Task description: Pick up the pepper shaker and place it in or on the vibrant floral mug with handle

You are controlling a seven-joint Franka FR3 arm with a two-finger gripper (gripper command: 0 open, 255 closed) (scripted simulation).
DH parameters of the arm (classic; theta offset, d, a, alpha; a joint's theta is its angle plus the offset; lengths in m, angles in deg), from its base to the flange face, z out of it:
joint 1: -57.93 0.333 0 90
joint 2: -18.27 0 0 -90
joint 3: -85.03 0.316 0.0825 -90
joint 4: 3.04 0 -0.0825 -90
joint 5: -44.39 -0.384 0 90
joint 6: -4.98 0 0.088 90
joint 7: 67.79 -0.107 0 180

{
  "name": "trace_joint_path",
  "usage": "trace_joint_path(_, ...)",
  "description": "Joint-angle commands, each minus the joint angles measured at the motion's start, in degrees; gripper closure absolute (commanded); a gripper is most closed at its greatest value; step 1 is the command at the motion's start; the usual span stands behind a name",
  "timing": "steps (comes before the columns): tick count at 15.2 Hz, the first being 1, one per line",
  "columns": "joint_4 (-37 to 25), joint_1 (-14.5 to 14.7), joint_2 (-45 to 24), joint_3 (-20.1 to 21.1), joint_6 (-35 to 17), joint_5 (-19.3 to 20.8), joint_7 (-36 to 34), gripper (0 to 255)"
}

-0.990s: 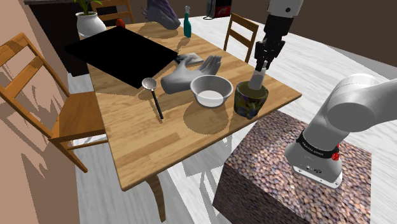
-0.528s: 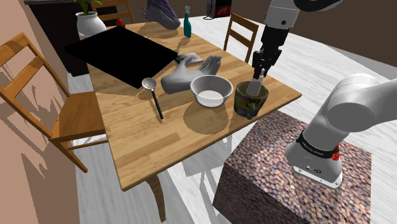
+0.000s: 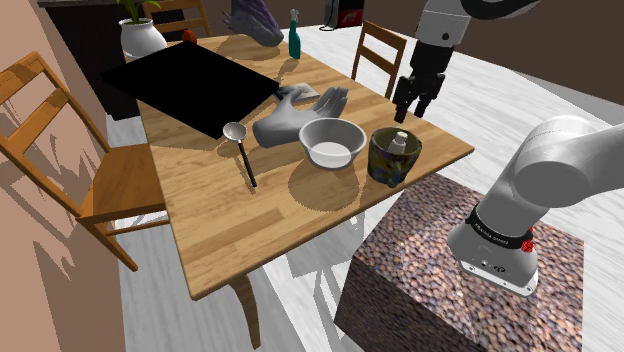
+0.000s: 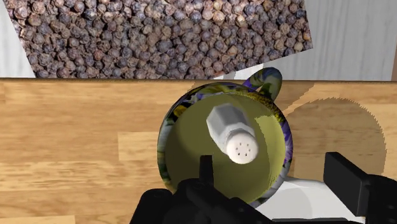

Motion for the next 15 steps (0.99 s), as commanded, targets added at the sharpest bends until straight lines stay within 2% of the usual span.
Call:
trace_joint_path(1,0.0,0.0,0.0,0.0,0.0,0.0,0.0,0)
trace_joint_path(4,0.0,0.0,0.0,0.0,0.0,0.0,0.0,0)
trace_joint_path(8,-7.5,-0.4,-0.4,-0.9,7.1,0.9,-0.1,0)
trace_joint_path(15,-7.5,-0.4,-0.4,-0.9,7.1,0.9,-0.1,0)
